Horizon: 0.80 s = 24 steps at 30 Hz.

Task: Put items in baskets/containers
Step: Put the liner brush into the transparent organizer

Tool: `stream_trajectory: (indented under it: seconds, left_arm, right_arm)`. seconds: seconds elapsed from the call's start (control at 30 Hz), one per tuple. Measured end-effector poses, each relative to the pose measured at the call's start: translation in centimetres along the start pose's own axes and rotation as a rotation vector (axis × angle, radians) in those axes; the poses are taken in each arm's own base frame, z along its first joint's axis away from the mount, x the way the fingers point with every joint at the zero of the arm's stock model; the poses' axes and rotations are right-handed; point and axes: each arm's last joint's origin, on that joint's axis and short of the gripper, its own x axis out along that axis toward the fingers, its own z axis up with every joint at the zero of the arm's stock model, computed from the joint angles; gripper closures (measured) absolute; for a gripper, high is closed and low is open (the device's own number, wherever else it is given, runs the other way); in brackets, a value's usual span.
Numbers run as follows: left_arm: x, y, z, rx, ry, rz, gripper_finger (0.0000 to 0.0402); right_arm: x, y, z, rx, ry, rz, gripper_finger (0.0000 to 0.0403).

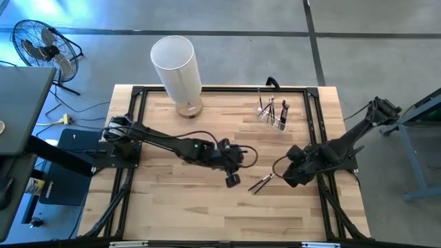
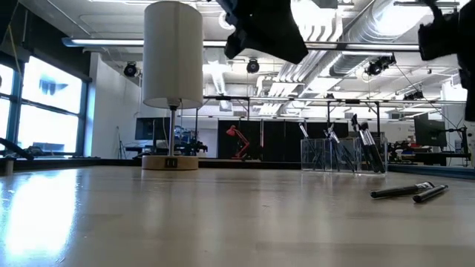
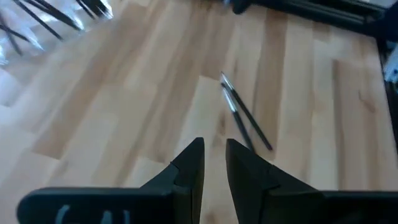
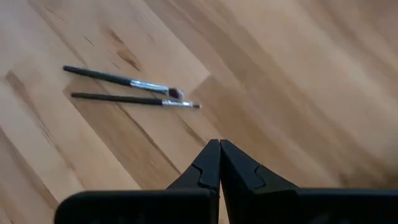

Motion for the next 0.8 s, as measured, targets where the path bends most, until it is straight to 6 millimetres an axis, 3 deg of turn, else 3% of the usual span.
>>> stream_trajectory:
  seconds: [0.3,0.47,0.63,0.8]
  left_arm:
    - [0.5,-0.1,-0.7,-0.017,0.092,-0.056,0.0338]
    - [-2.6,0.9,-0.8,-0.013,-0.015,-0.094,0.0338]
    - [-5.2,2.9,-3.5,-0.019,-0.089,-0.104,0.0338]
    - [-9.0,5.1,-6.4,-0.039,-0.152,-0.106,0.0338]
  right_arm:
    - [1.5,0.5,-0.7,0.239,0.039,0.095,0.0402]
    - [2.3,1.4,-1.3,0.27,0.036,0.092,0.0402]
    - [3.6,2.7,-1.9,0.291,0.077,0.058,0.0403]
    - [3.7,4.9,-1.1,0.311,0.088,0.023,0.0403]
